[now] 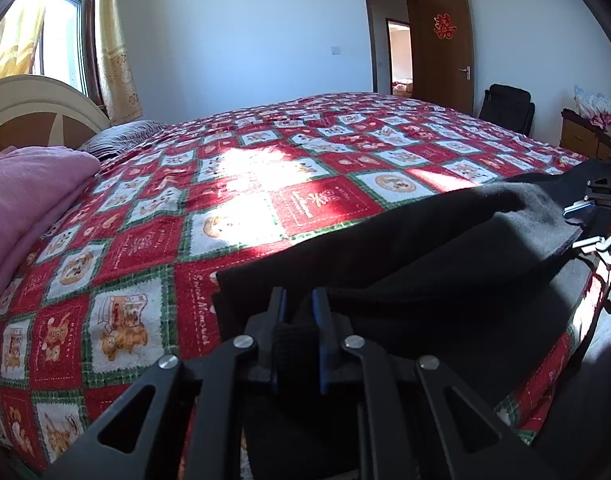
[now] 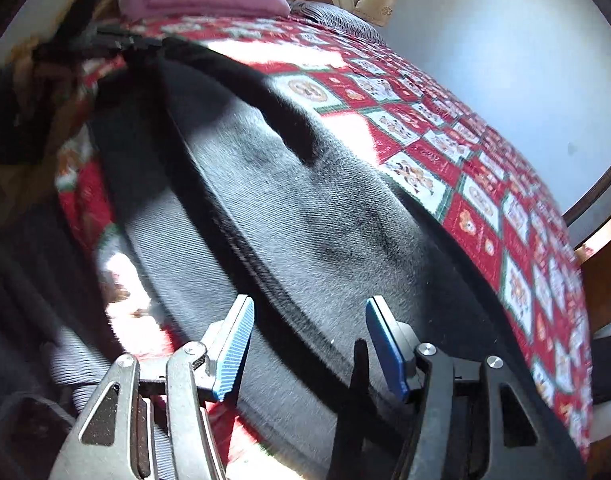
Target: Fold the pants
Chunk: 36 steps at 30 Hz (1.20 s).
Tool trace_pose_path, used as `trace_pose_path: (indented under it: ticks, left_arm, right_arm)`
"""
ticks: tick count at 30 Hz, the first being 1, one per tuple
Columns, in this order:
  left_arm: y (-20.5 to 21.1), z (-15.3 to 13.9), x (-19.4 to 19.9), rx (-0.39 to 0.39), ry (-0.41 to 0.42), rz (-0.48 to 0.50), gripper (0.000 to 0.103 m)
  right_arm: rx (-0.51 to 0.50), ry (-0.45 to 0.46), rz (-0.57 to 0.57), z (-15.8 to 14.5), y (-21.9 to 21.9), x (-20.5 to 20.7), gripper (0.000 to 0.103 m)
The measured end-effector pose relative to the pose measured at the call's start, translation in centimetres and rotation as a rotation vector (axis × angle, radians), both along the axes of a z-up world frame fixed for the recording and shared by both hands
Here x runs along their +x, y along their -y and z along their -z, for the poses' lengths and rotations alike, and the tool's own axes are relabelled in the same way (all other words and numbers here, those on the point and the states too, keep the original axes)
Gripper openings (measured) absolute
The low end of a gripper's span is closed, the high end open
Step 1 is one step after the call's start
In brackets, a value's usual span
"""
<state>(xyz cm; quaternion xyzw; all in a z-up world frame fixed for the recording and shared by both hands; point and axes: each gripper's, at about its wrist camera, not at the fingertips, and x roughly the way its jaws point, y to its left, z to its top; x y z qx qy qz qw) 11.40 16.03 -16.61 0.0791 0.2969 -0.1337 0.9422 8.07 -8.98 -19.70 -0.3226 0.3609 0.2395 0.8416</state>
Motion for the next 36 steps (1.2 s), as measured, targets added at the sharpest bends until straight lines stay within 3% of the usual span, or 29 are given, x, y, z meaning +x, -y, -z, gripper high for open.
trace_pose_path:
  ticks: [2, 3, 6, 10, 13, 22, 25, 26, 27, 29, 33, 36]
  left_arm:
    - [0.0, -0.2, 0.2, 0.002, -0.003, 0.009, 0.013]
    - [0.1, -0.4, 0.2, 0.001, -0.003, 0.016, 0.013]
    - [-0.1, -1.8, -0.3, -0.002, 0.030, 0.030, 0.013]
    - [-0.5, -3.4, -1.5, -0.001, 0.065, 0.057, 0.013]
    - [-0.5, -2.8, -2.6, 0.022, 0.050, 0.074, 0.013]
    - [-0.7, 1.2, -4.7, 0.048, -0.013, 0.081, 0.017]
    - [-1.3, 1.0, -5.0, 0.050, -0.006, 0.058, 0.033]
    - [-1.8, 0.8, -5.2, 0.048, -0.001, 0.047, 0.044]
    - [-2.3, 0.5, -5.4, 0.040, 0.000, 0.041, 0.056]
    - [-3.3, 0.0, -5.9, 0.011, 0.003, 0.039, 0.064]
    - [-5.8, -0.7, -6.7, -0.092, -0.018, 0.014, 0.065]
    - [-7.8, -1.1, -6.8, -0.241, -0.023, -0.019, 0.063]
  right_arm:
    - [0.037, -0.021, -0.001, -0.1, 0.4, 0.3, 0.024]
    - [0.040, -0.019, 0.007, -0.5, 0.5, 0.5, 0.009]
    - [0.070, 0.011, 0.008, -2.3, 0.9, 0.0, 0.004]
    - [0.133, 0.031, 0.007, -5.1, 1.6, -0.8, 0.004]
    - [0.172, -0.006, -0.002, -5.7, 2.1, -1.7, 0.004]
    - [0.065, -0.144, -0.046, 0.5, 1.1, -3.1, 0.004]
    - [0.071, -0.152, -0.036, 0.7, 1.4, -2.9, 0.004]
    - [0.076, -0.152, -0.031, 0.6, 1.4, -2.7, 0.004]
    - [0.079, -0.151, -0.027, 0.5, 1.4, -2.6, 0.004]
    - [0.074, -0.149, -0.028, 0.5, 1.3, -2.6, 0.004]
    - [0.073, -0.144, -0.027, 0.8, 1.2, -2.6, 0.004]
    - [0.082, -0.149, -0.022, 0.9, 1.3, -2.5, 0.004]
